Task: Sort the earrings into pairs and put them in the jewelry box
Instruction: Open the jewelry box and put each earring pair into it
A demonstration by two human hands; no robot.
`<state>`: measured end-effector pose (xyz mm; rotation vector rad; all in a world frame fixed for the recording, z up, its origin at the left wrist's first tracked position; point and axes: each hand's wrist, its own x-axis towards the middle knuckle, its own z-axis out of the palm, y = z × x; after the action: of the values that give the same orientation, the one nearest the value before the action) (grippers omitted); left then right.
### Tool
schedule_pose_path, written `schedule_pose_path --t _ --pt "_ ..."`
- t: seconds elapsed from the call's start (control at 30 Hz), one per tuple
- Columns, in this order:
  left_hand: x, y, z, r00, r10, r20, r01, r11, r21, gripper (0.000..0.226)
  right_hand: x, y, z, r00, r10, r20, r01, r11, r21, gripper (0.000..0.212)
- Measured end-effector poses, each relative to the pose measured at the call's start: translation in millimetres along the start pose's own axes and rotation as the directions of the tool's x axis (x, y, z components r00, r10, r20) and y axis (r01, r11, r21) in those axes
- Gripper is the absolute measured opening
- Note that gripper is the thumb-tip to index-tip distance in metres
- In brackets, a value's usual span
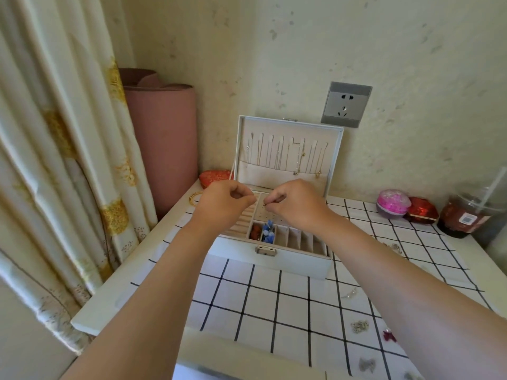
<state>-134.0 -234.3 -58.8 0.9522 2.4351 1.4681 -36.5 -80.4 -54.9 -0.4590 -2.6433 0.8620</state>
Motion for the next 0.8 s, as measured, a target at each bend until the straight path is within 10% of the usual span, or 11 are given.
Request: schedule_pose_path --t 0.43,0.8 --pt "5.8 -2.8 3.6 0.998 -0.069 -0.011 0.067 0.99 -0.126 0.011 12.0 6.6 9.6 0.993 -0.052 0.105 0.066 0.989 -0.131 0.01" --pt "-2.5 19.6 12.7 0.967 -0.237 0.088 0.25 0.84 -0.482 0.011 6.5 -10.7 -21.7 0.998 -0.02 -0.064 0.043 0.926 0.374 0.027"
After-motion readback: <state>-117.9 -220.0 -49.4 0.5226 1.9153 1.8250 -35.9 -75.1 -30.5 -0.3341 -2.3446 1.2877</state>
